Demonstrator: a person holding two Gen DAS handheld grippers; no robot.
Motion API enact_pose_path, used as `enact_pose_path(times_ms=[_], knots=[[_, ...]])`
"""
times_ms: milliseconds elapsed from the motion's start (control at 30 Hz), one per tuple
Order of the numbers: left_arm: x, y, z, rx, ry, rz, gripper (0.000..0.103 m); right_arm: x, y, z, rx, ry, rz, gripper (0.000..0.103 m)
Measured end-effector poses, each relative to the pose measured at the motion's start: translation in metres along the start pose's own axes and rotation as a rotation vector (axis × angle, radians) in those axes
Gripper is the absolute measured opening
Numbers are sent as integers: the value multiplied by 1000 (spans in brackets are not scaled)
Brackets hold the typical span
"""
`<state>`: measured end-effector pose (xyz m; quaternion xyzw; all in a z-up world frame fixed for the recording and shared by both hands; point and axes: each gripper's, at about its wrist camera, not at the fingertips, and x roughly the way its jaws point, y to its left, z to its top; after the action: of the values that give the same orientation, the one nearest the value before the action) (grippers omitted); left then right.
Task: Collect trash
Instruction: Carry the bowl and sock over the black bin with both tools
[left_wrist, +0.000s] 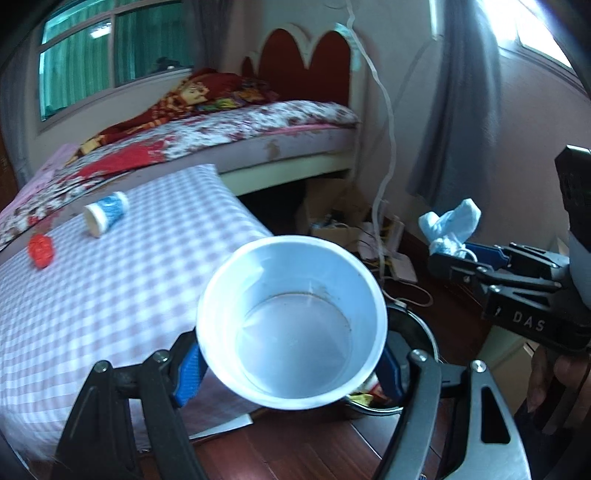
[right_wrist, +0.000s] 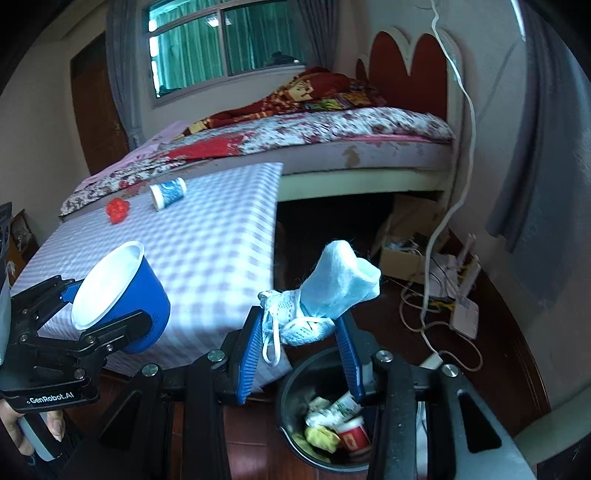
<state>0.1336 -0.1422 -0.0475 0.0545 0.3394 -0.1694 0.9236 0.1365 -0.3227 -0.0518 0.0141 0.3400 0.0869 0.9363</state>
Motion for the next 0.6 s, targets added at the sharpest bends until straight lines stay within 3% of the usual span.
enact_pose_path(times_ms=[367, 600], knots=[[24, -53, -12, 78, 58, -99, 76, -11, -54, -42, 46, 68, -52, 41], [50, -76, -31, 91, 128, -153, 76, -8, -65, -67, 16, 131, -59, 41]])
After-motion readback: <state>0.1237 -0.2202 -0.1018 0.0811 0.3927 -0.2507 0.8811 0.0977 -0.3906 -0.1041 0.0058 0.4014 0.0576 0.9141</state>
